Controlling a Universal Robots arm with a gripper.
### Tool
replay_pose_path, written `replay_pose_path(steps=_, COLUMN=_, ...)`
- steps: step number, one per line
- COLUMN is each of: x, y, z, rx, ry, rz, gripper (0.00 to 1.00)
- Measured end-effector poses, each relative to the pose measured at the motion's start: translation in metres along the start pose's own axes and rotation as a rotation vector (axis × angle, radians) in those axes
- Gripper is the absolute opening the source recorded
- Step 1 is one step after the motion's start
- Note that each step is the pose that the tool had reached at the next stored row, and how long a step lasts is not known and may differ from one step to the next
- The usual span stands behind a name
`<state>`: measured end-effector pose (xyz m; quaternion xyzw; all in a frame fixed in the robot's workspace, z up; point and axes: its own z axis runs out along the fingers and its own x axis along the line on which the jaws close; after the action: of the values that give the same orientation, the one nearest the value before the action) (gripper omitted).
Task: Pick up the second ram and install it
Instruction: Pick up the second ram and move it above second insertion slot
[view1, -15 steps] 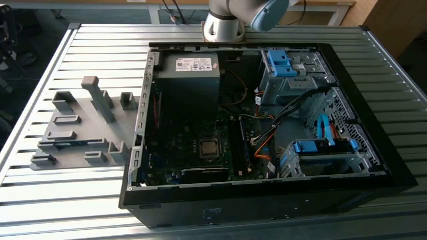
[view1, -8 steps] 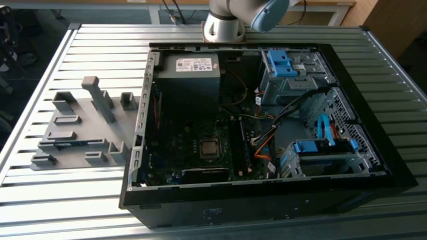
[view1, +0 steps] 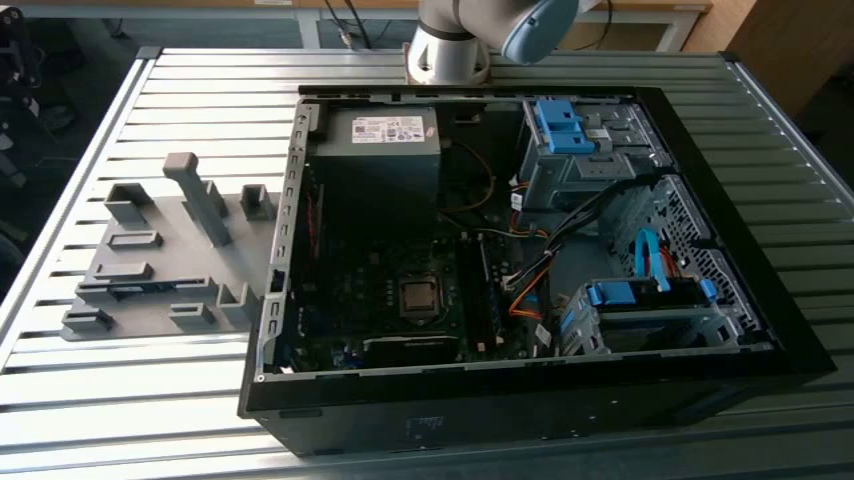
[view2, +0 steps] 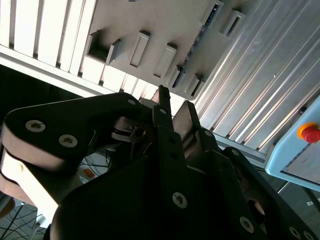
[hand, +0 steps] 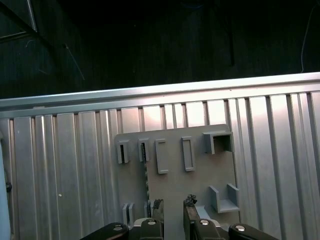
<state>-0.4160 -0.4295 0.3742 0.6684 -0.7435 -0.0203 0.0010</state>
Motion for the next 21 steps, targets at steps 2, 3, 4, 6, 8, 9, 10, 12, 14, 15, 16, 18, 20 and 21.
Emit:
replay_pose_path(steps=2, x=0.0, y=0.0, z=0.0005, rx=0.0001, ry=0.0, rz=0.0, gripper=0.3)
replay_pose_path(steps=3, x=0.0, y=0.0, z=0.0009, rx=0.0001, ry=-0.0001, rz=-0.001, gripper=0.3)
replay_pose_path(steps=4, x=0.0001, y=0.0, z=0.0012, rx=-0.0001, ry=0.0001, rz=-0.002, gripper=0.3)
replay_pose_path(steps=6, x=0.0001, y=-0.0001, z=0.0021, rx=0.0, ry=0.0001, rz=-0.003, gripper=0.3)
replay_pose_path(steps=8, x=0.0001, y=-0.0001, z=0.0033, rx=-0.0001, ry=0.0001, rz=-0.005, gripper=0.3)
replay_pose_path(steps=9, x=0.0002, y=-0.0001, z=0.004, rx=-0.0001, ry=0.0002, rz=-0.006, gripper=0.3)
replay_pose_path(steps=10, x=0.0003, y=-0.0001, z=0.0048, rx=-0.0001, ry=0.0002, rz=-0.007, gripper=0.3)
replay_pose_path(steps=12, x=0.0006, y=-0.0002, z=0.0064, rx=-0.0002, ry=0.0003, rz=-0.009, gripper=0.3)
replay_pose_path(steps=14, x=0.0006, y=-0.0003, z=0.0079, rx=-0.0003, ry=0.0003, rz=-0.011, gripper=0.3)
replay_pose_path(steps=15, x=0.0007, y=-0.0003, z=0.0086, rx=-0.0003, ry=0.0004, rz=-0.011, gripper=0.3)
replay_pose_path(steps=16, x=0.0007, y=-0.0003, z=0.0092, rx=-0.0003, ry=0.0004, rz=-0.011, gripper=0.3)
replay_pose_path(steps=18, x=0.0007, y=-0.0004, z=0.0101, rx=-0.0004, ry=0.0004, rz=-0.011, gripper=0.3)
replay_pose_path(steps=20, x=0.0008, y=-0.0004, z=0.0108, rx=-0.0003, ry=0.0004, rz=-0.011, gripper=0.3)
replay_pose_path(steps=21, x=0.0008, y=-0.0004, z=0.0112, rx=-0.0003, ry=0.0004, rz=-0.011, gripper=0.3)
